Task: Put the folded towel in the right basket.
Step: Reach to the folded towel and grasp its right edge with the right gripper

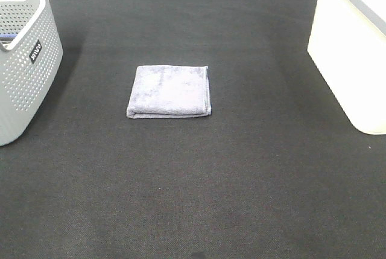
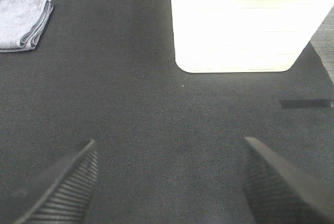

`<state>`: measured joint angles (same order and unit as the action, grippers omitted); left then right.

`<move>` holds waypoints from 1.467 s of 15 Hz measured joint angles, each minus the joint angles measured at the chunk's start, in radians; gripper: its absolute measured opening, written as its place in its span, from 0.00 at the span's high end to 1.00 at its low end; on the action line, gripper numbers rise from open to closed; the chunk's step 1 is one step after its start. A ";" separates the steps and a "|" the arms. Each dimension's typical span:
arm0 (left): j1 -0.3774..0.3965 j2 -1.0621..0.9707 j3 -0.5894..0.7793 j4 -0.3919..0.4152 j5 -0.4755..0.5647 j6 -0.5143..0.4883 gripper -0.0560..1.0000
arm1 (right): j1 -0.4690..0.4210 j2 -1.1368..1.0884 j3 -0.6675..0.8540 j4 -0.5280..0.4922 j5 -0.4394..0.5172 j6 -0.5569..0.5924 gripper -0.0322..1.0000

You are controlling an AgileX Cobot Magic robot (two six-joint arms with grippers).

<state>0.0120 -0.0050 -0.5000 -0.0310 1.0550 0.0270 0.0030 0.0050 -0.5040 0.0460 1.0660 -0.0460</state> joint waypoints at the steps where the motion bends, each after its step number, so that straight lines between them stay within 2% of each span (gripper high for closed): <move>1: 0.000 0.000 0.000 0.000 0.000 0.000 0.03 | 0.000 0.000 0.000 0.000 0.000 0.000 0.28; 22: 0.000 0.000 0.000 0.000 0.000 0.000 0.03 | 0.000 0.000 0.000 0.000 0.000 0.000 0.28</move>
<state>0.0120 -0.0050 -0.5000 -0.0310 1.0550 0.0270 0.0030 0.0050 -0.5040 0.0460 1.0660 -0.0460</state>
